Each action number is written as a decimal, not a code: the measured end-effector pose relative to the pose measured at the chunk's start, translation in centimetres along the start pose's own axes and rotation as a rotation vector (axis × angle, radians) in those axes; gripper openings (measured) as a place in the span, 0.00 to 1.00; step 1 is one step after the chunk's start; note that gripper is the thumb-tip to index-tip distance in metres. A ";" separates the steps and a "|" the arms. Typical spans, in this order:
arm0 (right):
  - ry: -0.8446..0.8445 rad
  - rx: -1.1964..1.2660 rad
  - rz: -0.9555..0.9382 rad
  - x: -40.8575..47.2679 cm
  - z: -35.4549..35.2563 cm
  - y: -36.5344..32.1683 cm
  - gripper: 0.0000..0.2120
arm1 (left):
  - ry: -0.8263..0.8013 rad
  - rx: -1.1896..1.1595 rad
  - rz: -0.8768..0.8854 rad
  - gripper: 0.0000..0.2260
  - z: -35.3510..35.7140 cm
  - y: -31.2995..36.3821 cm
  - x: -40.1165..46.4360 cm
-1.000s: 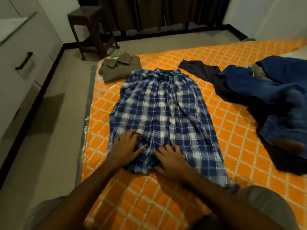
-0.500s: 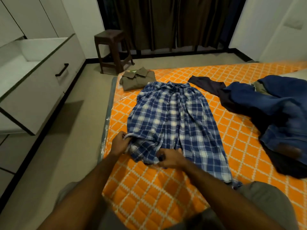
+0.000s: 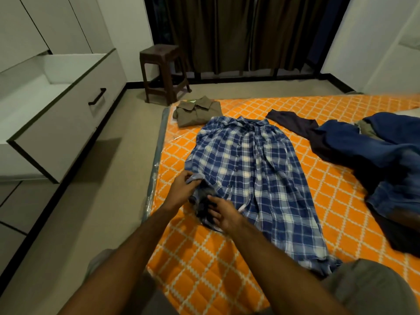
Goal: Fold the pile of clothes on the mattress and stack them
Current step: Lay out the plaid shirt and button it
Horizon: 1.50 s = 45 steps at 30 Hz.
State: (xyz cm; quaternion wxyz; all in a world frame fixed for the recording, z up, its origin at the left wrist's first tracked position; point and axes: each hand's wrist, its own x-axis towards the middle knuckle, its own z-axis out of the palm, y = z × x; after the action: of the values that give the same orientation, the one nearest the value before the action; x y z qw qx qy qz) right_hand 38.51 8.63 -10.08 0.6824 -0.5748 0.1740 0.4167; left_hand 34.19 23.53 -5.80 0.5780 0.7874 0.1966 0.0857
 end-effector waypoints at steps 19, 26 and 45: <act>0.035 0.167 -0.450 -7.4 -12.6 -10.3 0.08 | 0.162 0.696 0.121 0.26 3.2 -5.4 -1.6; 0.122 0.176 -0.338 -7.1 -13.5 -9.0 0.07 | -0.066 1.096 0.401 0.30 4.8 -6.2 -2.0; 0.250 -0.154 -0.333 -5.1 -15.9 -7.1 0.08 | 0.351 0.687 0.274 0.09 1.4 -2.1 -1.1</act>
State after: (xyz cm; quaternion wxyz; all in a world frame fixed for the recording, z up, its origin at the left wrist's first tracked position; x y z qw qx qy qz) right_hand 44.82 -7.97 -6.29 0.6691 -0.6932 0.1274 0.2357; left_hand 33.25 22.39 -8.15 0.2222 0.9270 0.2025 0.2244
